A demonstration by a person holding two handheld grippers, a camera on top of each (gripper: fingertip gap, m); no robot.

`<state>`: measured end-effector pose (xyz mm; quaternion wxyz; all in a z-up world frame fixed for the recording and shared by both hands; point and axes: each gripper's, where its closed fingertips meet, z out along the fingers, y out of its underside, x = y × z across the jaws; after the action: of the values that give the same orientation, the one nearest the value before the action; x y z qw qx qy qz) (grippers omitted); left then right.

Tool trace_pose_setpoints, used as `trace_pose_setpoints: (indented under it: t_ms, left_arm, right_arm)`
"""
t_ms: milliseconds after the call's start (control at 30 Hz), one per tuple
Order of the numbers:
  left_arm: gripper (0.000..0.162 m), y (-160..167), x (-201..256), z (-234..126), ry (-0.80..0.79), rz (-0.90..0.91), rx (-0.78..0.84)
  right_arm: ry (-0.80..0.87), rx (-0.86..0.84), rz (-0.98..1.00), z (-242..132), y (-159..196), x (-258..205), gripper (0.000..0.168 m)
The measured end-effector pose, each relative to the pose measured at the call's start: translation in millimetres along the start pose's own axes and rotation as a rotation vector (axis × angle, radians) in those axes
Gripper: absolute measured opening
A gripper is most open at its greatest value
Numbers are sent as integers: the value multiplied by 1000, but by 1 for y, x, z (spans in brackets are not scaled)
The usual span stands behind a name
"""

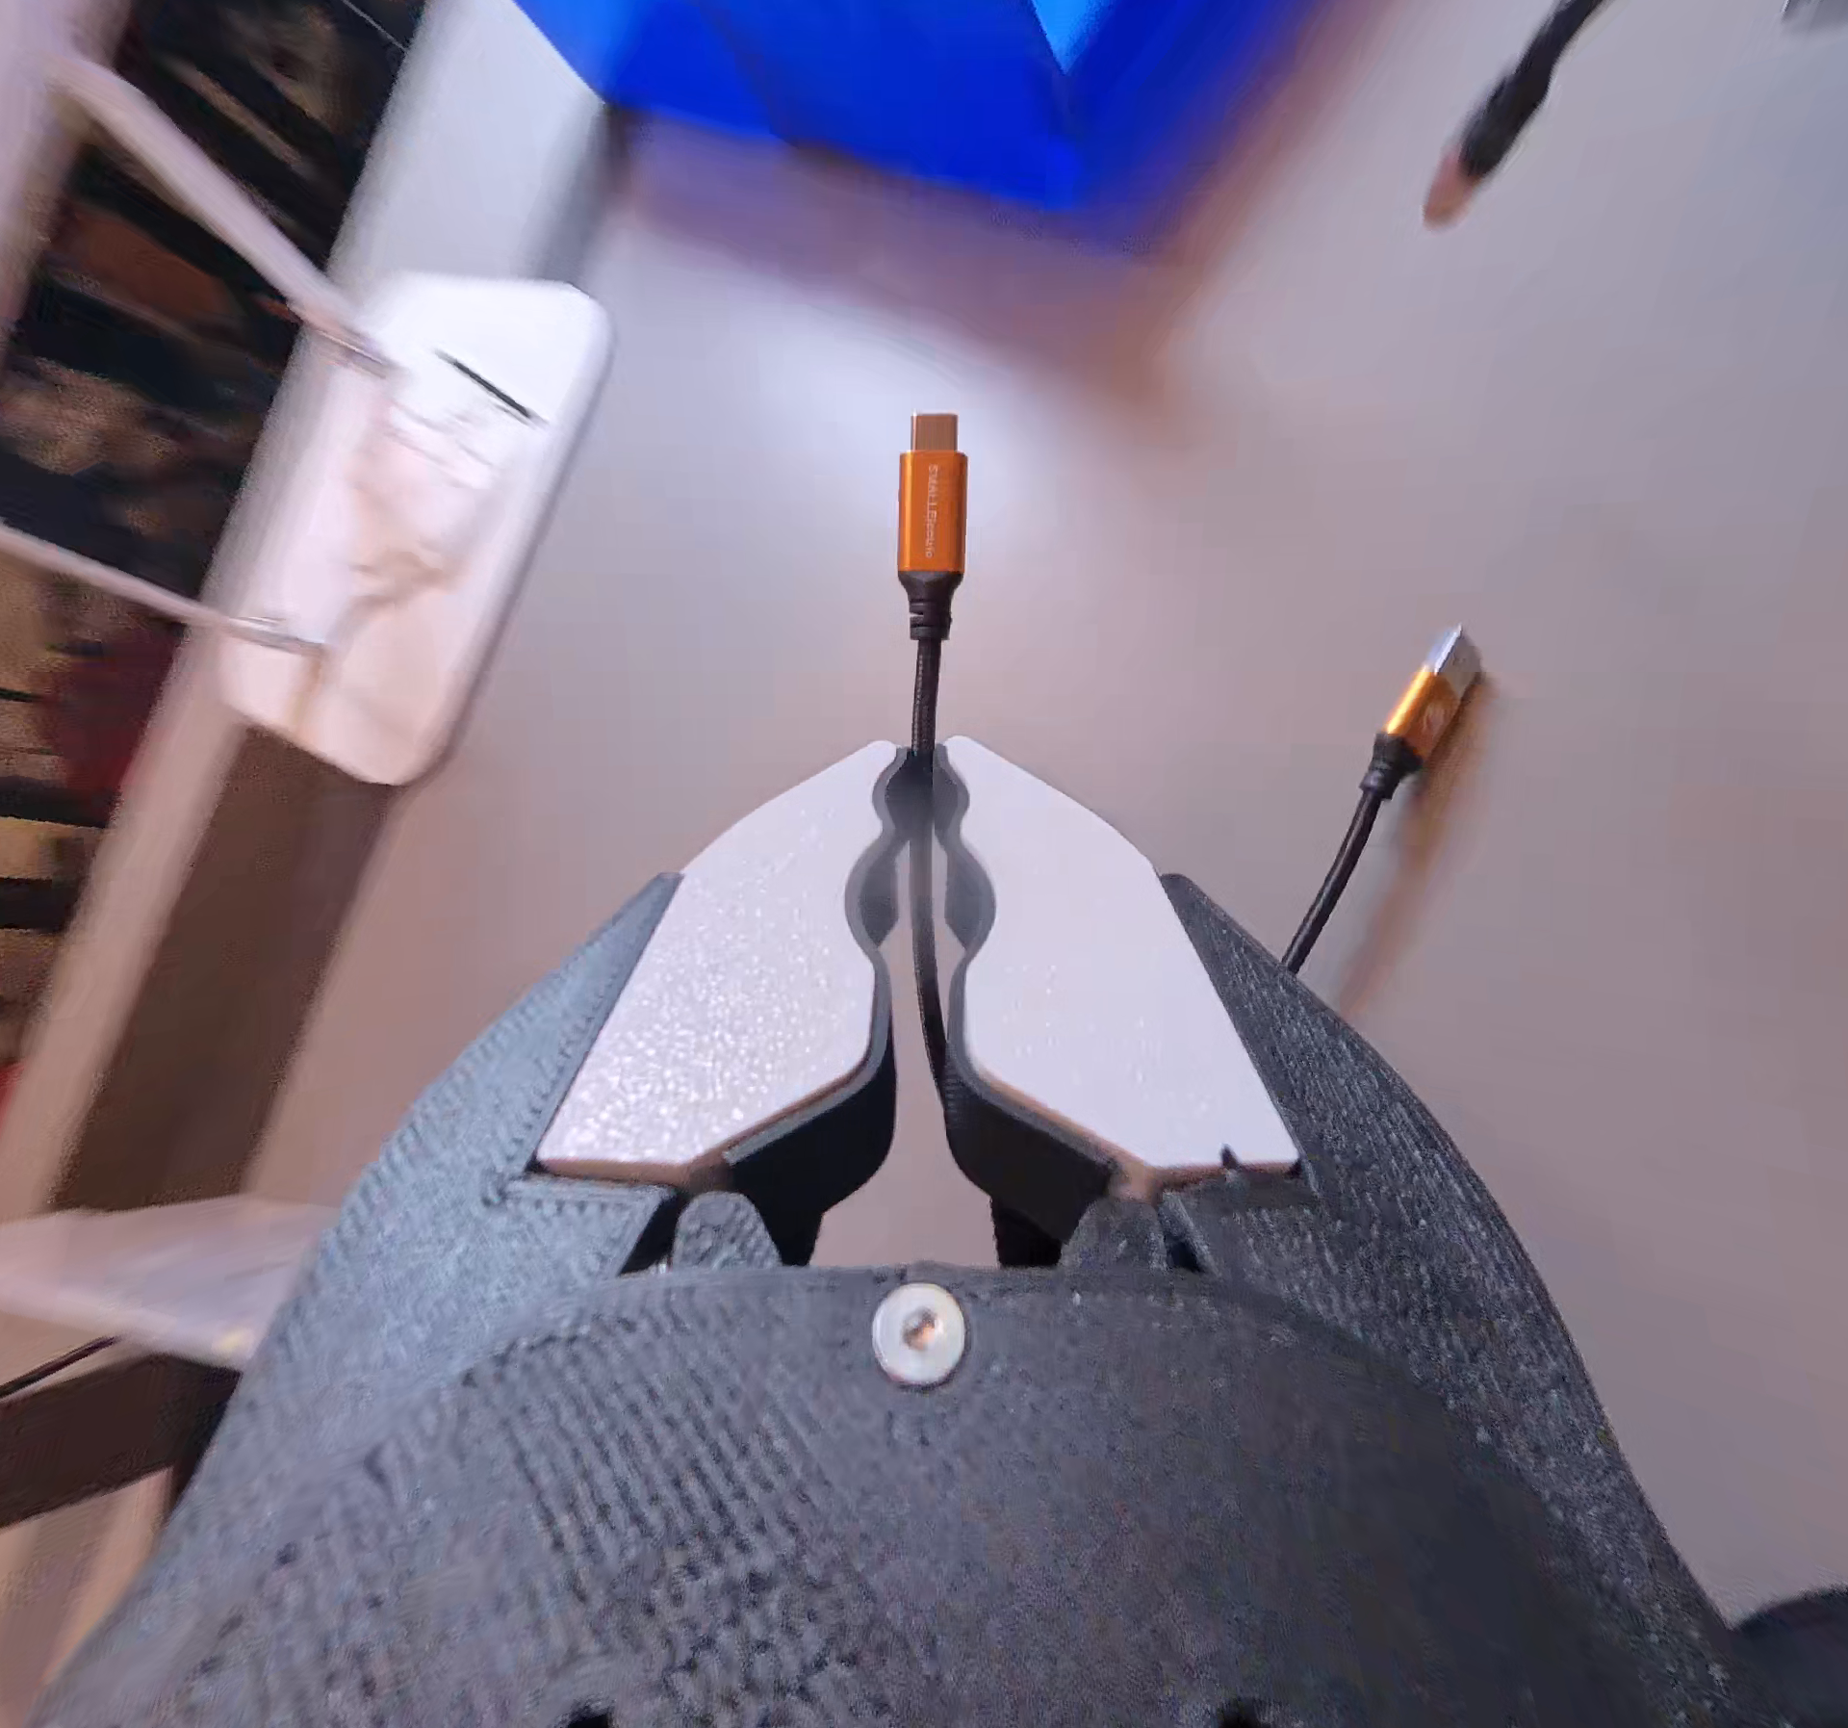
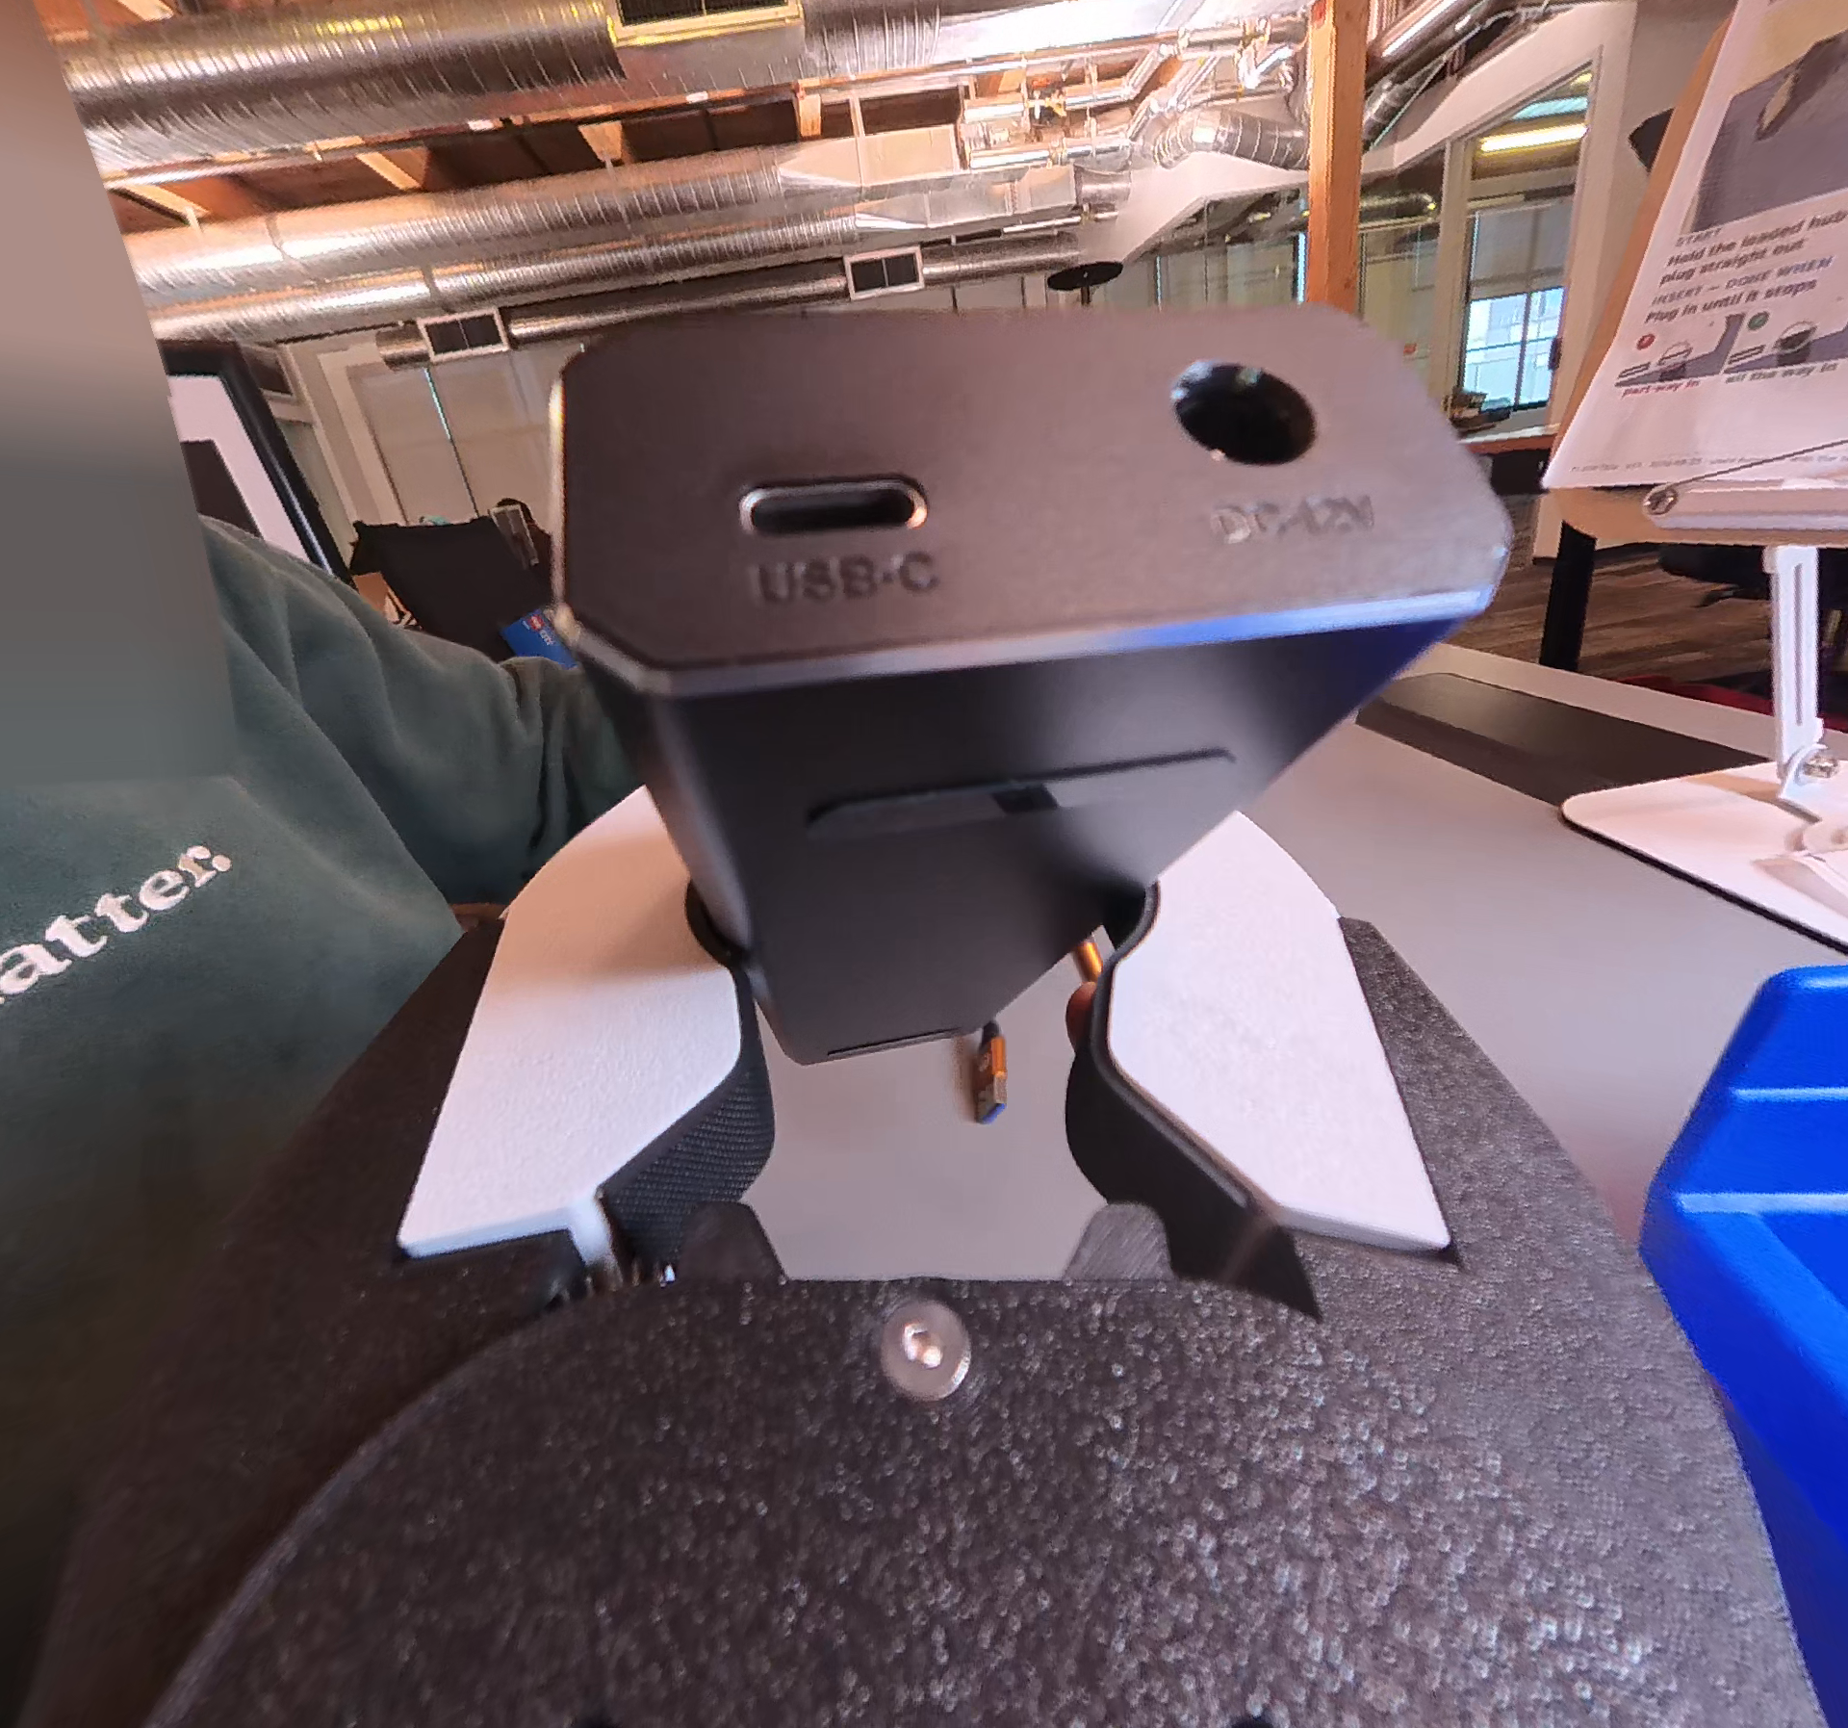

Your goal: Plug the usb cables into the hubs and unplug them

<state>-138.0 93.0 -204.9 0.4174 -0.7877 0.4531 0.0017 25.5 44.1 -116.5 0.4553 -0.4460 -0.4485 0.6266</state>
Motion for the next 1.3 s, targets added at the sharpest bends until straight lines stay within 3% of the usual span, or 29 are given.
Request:
trace_pose_setpoints:
  t_ms: [100,167,233,300,400,500,767,1033,1100,1233,1300]
  left_arm:
    - [4,-30,-17,-43,-163,37,139]
    - [4,-40,-1,-66,-150,67,203]
    - [5,-34,42,-75,28,99,225]
    - [22,-19,84,-79,235,42,209]
    - [24,-16,98,-85,350,-99,277]
    - [20,-7,82,-63,317,-181,240]
    - [29,28,84,37,375,-106,-98]
    - [15,21,91,48,388,-29,-92]
    - [15,13,100,38,455,-43,-4]
    - [15,-30,108,-23,698,-179,363]
    - [14,-45,105,-47,741,-223,487]
  right_arm:
    - [6,19,6,-3,-4,2,73]
    - [8,24,7,-4,-5,2,73]
    - [10,25,4,-4,-5,2,73]
    - [8,25,4,-3,-5,2,73]
    - [2,22,13,-1,-4,2,73]
    - [-3,10,17,1,0,1,73]
    - [1,-63,-33,4,10,-2,73]
    - [6,-99,-35,3,19,2,73]
    - [17,-113,-45,3,22,4,73]
    - [58,-172,-102,5,29,7,73]
    - [65,-205,-118,8,35,7,73]
